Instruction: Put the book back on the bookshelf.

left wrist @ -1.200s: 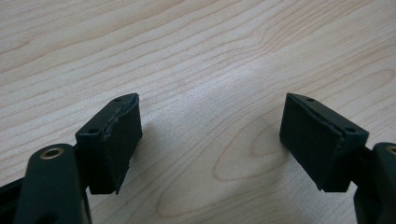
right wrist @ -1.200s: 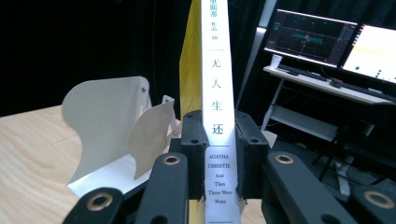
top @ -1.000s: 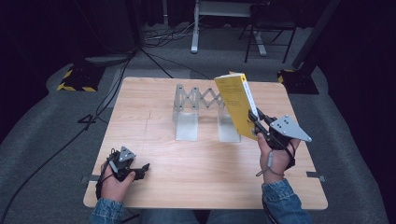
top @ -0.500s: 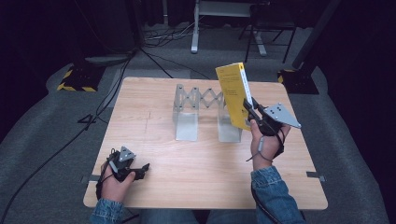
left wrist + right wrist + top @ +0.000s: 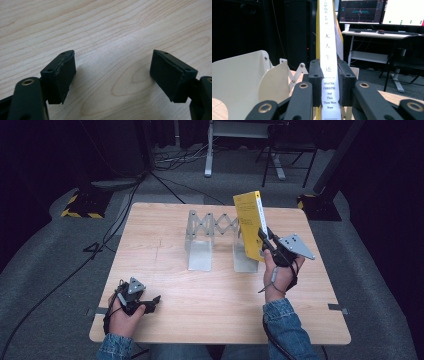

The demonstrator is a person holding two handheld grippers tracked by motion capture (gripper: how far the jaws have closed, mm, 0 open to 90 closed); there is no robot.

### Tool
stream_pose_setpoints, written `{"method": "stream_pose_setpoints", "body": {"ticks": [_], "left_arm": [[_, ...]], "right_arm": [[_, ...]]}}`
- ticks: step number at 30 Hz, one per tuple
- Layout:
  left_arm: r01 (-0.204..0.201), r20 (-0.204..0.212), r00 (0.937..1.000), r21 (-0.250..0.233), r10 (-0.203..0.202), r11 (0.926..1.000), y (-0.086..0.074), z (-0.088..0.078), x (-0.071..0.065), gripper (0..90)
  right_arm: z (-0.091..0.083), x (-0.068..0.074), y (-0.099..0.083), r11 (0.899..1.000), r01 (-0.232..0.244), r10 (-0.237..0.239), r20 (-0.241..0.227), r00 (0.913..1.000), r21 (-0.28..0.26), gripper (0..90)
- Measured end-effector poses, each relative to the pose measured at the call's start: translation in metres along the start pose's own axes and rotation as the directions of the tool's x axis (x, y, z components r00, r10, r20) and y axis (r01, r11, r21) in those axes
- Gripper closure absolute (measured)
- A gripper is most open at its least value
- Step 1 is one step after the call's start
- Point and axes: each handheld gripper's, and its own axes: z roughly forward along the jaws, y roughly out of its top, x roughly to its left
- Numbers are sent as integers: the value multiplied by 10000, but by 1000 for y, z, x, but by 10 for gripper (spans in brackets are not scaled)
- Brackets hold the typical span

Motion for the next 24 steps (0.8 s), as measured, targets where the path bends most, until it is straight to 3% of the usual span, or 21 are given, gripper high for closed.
{"method": "stream_pose_setpoints", "body": {"ticks": [4, 12, 24], "left_arm": [[-14, -11, 10000, -3, 14, 10000, 0, 0, 0, 214], [-4, 6, 10000, -8, 4, 10000, 0, 0, 0, 214], [-4, 12, 10000, 14, 4, 10000, 0, 0, 0, 214]], "right_arm": [[1, 4, -5, 9999, 153, -151, -152, 9998, 81, 763], [5, 16, -20, 9965, 331, -254, -996, 9947, 770, 753], [11, 15, -43, 9819, -34, 309, -1423, 9893, 1895, 732]]}}
